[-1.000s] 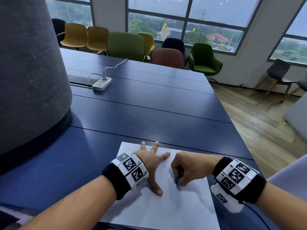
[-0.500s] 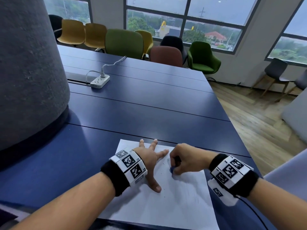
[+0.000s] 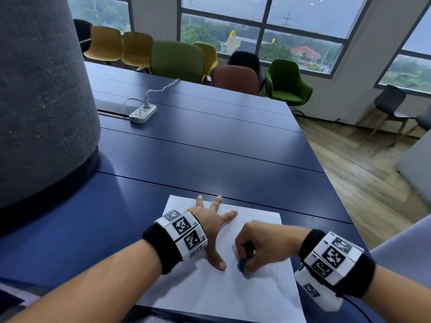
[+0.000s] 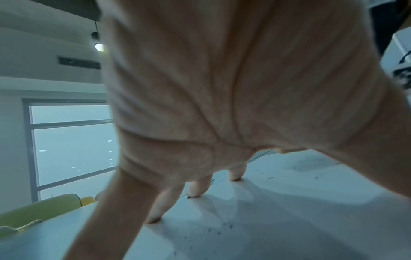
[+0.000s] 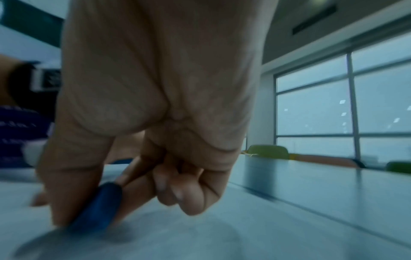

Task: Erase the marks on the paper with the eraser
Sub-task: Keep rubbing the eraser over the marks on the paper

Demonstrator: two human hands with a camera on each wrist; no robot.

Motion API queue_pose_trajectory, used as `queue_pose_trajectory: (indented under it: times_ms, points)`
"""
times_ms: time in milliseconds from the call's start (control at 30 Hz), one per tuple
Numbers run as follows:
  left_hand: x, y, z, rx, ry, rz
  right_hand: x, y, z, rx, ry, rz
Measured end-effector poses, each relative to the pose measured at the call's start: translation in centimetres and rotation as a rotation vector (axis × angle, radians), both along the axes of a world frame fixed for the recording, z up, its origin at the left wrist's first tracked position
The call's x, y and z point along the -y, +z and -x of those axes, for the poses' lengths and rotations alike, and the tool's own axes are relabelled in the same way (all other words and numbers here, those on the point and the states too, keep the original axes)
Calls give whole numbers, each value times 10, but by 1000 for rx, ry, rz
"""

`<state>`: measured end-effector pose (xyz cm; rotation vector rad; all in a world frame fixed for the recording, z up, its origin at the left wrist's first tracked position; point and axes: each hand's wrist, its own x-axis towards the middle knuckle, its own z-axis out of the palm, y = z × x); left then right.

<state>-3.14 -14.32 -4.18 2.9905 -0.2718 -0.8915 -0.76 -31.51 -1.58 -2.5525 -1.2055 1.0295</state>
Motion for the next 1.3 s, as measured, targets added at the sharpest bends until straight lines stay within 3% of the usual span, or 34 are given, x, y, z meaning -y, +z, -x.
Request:
queue_pose_trajectory:
  times_ms: [100,233,400,533,700,833,1033,1200,1300]
  points:
    - [-1,-1,0,2,7,2,5,1,-10,92,-94,-38]
    - [0,0,1,14,7,2,4,1,14,-79,63,34]
    - [0,-1,0,9,6,9,8,2,-7,110,-62,-15]
    - [0,0,1,17,2,0,4,0,17,-68,63,15]
    - [0,0,1,14,3,2,7,4,-8,99,-74,-2]
    - [0,0,1,7,5,6,8,1,9,-16,17,40]
    - [4,3,5,66,-103,9,10,2,-4,92,-33,24]
    - [5,7,5,-1,-127,23,12,2,-13,135,-107,0]
    - [4,4,7,-13,-120,30,10,4,-4,106,-56,6]
